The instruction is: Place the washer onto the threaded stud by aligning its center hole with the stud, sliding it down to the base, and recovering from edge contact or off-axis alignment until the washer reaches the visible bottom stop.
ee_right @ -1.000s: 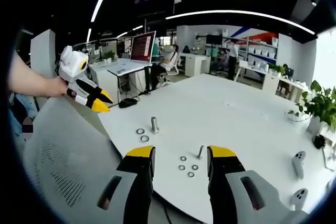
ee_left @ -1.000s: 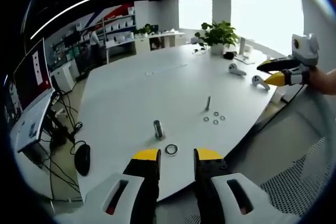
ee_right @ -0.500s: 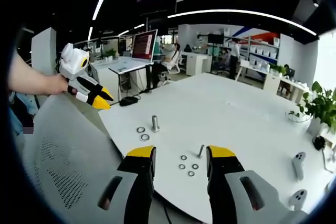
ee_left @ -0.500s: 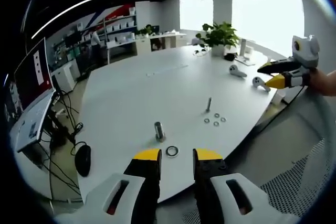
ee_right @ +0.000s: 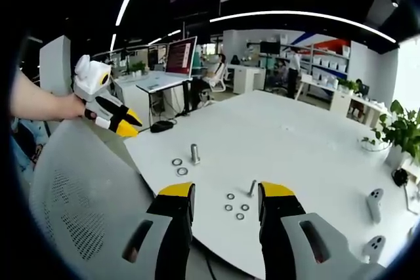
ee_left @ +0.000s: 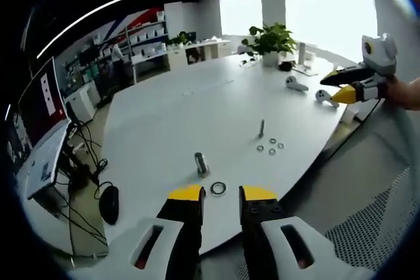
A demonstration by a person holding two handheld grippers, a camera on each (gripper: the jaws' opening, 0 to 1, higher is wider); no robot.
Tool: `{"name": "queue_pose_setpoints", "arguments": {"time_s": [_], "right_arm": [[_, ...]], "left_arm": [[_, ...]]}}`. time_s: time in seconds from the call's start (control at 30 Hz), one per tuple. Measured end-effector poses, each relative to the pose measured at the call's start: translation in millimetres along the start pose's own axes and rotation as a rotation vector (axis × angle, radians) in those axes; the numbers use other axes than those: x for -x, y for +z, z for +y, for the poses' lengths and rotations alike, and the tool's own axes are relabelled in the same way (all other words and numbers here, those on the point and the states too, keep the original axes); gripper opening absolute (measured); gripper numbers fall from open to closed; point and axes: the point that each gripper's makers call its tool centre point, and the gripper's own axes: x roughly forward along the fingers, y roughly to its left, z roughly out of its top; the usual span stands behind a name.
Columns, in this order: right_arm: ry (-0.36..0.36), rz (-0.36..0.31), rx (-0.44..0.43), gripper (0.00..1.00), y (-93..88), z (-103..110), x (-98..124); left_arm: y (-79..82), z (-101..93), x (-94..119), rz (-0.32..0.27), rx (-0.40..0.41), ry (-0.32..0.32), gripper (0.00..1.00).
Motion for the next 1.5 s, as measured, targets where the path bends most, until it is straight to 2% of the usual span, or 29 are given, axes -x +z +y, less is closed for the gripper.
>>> {"name": "queue_pose_setpoints", "arguments": {"time_s": [0.1, 0.3, 0.4, 0.5, 0.6, 0.73, 1.03, 1.07, 1.2, 1.37, 1.43, 1.5], "right_arm": [[0.001, 0.004, 0.000, 0.40, -0.7, 1, 0], [0.001, 0.003, -0.011, 0.40, -0.4, 0, 0], [0.000, 0.004, 0.000, 0.40, 0.0, 1, 0], [-0.004, 0.005, -0.012, 0.40, 0.2, -2, 0], [-0.009, 0.001, -0.020, 0.40, 0.5, -3, 0], [-0.001, 0.019, -0.023, 0.40, -2.9, -1, -2], [-0.009, 0.026, -0.034, 0.38, -5.2, -4, -1], [-0.010, 0.029, -0.033, 0.38, -6.2, -4, -1], [-0.014, 0.031, -0.032, 0.38, -6.1, -5, -1], [-0.017, 0.043, -0.029, 0.38, -8.4, -5, -1], [-0.024, 0.044, -0.023, 0.38, -8.6, -6, -1], [-0.031, 0.043, -0.027, 0.38, -8.3, -7, 0]], "left_arm": [[-7.9, 1.6, -4, 0.034, 0.001, -0.004, 0.22], [-9.0, 1.9, -5, 0.048, 0.022, -0.004, 0.22], [-16.2, 2.0, -8, 0.090, 0.017, -0.008, 0.22], [-12.3, 1.5, -8, 0.081, -0.003, -0.007, 0.22], [-19.7, -3.4, -11, 0.126, -0.007, -0.030, 0.23], [-23.1, -7.0, -14, 0.148, -0.015, -0.055, 0.25], [-49.5, -12.4, -21, 0.317, -0.028, -0.117, 0.28], [-50.0, -11.0, -22, 0.330, -0.052, -0.117, 0.28], [-47.0, -7.4, -27, 0.334, -0.064, -0.121, 0.28], [-51.6, -5.4, -35, 0.369, -0.077, -0.139, 0.30], [-63.5, -0.4, -39, 0.436, -0.027, -0.146, 0.29], [-64.9, 5.5, -48, 0.432, -0.016, -0.144, 0.29]]}}
